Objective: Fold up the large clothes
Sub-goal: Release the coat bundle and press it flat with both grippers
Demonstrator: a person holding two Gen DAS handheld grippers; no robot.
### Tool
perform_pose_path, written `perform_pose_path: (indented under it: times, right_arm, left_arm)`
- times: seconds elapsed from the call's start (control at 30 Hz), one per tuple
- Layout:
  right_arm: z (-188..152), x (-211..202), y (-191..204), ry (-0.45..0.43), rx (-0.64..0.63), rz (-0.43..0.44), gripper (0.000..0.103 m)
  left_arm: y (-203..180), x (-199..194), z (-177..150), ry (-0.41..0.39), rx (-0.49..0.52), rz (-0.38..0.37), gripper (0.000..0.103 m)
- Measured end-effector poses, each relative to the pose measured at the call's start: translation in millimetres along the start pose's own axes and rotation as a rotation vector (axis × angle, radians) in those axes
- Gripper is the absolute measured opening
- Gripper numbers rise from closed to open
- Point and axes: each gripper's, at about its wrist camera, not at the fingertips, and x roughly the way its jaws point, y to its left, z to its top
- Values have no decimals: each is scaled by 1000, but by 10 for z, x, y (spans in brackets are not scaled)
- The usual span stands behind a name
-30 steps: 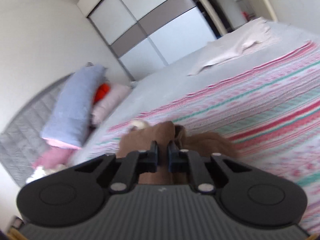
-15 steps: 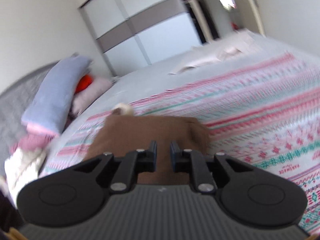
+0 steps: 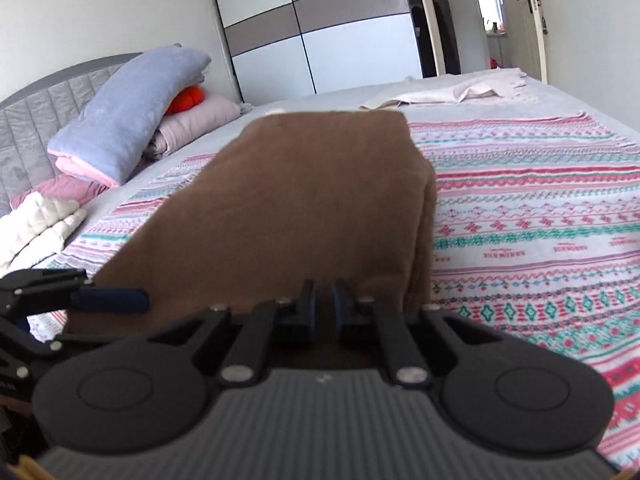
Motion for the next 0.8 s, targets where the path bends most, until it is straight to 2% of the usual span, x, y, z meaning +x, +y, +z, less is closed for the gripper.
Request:
perform_pose_path:
  times: [0.1,0.17,0.23,0.27,0.33,0.43,0.57,0.67,0.73,0.8]
  right_arm:
    - [9,-191,18,-8,-13,-14,10]
    - [26,-348,26,-14,8,-38,17]
    - [20,-517,46,-37,45,-51,41]
    - [9,-596,71,-53,57,-57,43]
    - [-21,-690,115,-71,53,-75,44]
    - [-34,-748,205,-66,39,-117,52]
    - [-56,-800,285,-64,36,-137,62]
    - [-72,-848,347,-67,36,-159,70]
    - [-74,-872,390,-65,40,-177,79]
    - [-79,-895,444,-64,36,-198,80]
  left_arm:
    - [-49,-178,26,-4,-40,29,50]
    - [-89,-290,77,5,-70,65,50]
    - [-135,-367,118,8,-105,113,50]
    - [-142,-401,135,7,-125,141,58]
    - [-134,-450,150,13,-161,203,67]
    - [-156,-527,177,34,-187,287,72]
    - [-204,-634,179,63,-219,401,86]
    - [-232,-648,187,94,-250,461,90]
    - [-248,-645,204,107,-252,493,91]
    - [-297,-630,219,117,-246,529,93]
